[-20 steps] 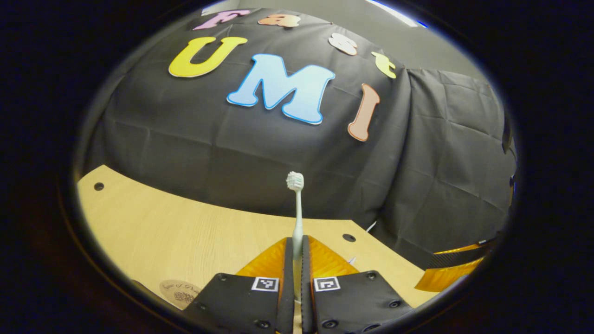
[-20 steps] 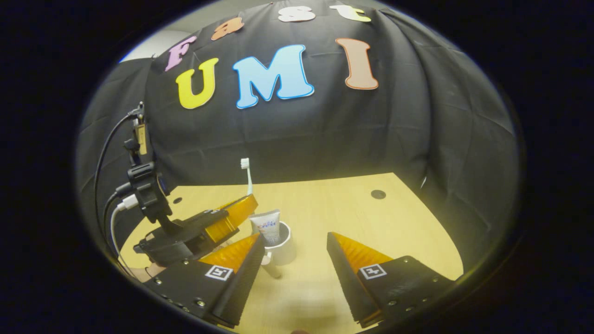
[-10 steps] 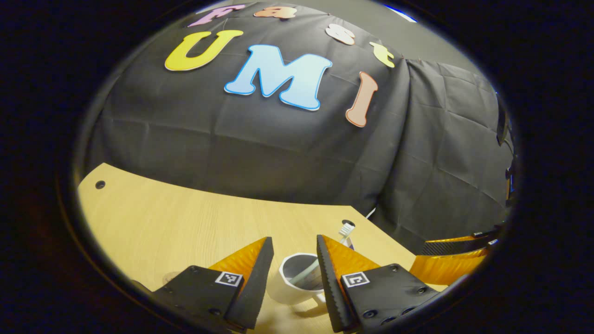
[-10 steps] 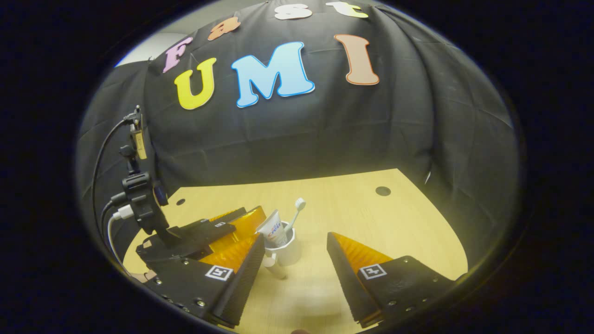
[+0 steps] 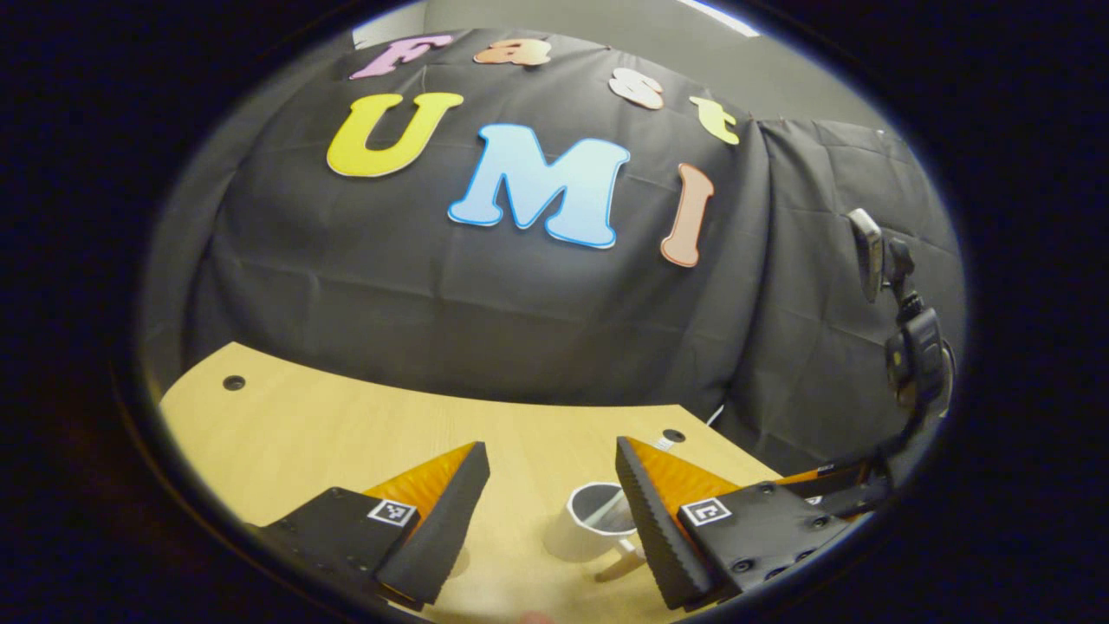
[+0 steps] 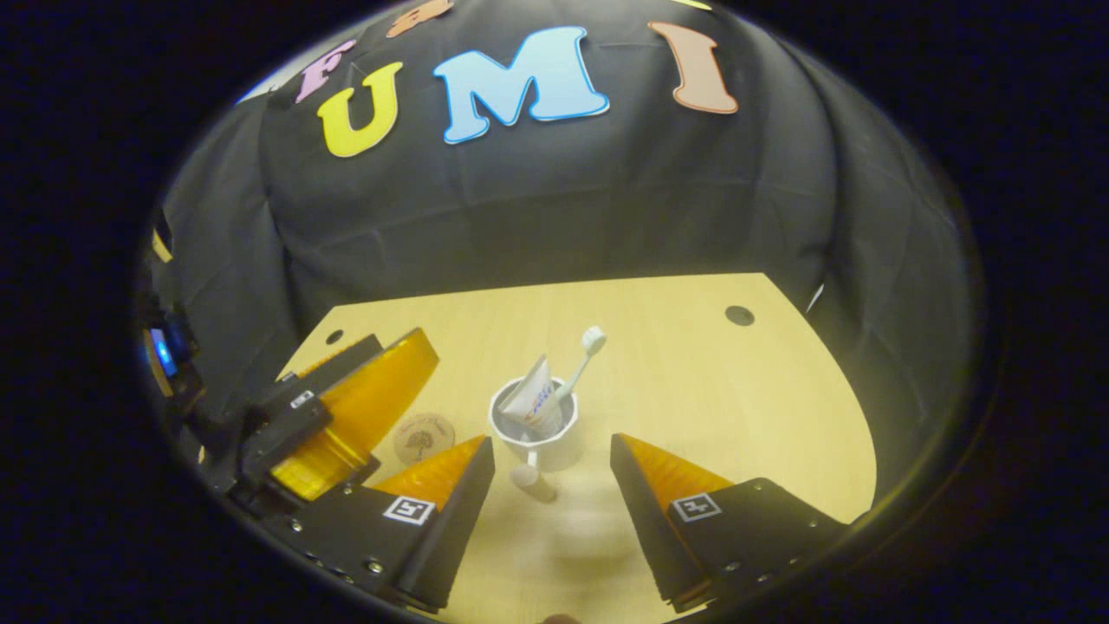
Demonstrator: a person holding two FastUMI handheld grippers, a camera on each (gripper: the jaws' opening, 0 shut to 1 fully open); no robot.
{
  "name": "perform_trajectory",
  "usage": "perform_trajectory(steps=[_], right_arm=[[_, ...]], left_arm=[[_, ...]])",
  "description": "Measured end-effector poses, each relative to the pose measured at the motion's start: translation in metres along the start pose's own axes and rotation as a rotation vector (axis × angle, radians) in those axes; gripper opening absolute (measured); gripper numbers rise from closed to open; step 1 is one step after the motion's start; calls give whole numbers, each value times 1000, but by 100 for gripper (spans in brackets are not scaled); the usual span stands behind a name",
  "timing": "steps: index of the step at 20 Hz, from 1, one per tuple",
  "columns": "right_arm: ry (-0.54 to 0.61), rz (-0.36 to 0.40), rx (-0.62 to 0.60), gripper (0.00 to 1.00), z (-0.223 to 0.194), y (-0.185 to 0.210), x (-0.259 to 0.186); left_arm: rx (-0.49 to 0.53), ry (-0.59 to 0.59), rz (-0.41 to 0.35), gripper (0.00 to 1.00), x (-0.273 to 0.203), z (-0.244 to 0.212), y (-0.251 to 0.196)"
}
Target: Put the toothbrush and toothpaste on the desktop into the cup, then pick up the cup and place it on the coaster on the desktop.
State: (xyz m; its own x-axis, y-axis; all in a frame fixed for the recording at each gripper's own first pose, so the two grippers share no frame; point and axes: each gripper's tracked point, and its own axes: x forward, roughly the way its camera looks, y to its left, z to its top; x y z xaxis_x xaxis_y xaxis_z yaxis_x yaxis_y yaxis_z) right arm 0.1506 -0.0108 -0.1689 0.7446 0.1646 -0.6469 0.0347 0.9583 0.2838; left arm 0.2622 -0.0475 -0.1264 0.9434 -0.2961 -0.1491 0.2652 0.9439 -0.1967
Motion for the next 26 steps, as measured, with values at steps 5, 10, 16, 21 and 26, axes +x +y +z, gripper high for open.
perform_trajectory(steps=[5, 10, 16, 21, 26], right_arm=[[242, -31, -21, 84, -33, 13, 34], [374, -65, -28, 84, -45, 13, 61], [469, -110, -79, 84, -58, 10, 87], [519, -125, -111, 85, -66, 10, 100], [577, -133, -92, 47, -76, 6, 102]], left_arm=[[40, -48, 65, 95, -43, 22, 27], [45, -59, 88, 95, -72, 26, 37], [32, -51, 83, 95, -91, 23, 42], [18, -58, 110, 95, -106, 23, 55], [8, -64, 147, 95, -122, 22, 71]])
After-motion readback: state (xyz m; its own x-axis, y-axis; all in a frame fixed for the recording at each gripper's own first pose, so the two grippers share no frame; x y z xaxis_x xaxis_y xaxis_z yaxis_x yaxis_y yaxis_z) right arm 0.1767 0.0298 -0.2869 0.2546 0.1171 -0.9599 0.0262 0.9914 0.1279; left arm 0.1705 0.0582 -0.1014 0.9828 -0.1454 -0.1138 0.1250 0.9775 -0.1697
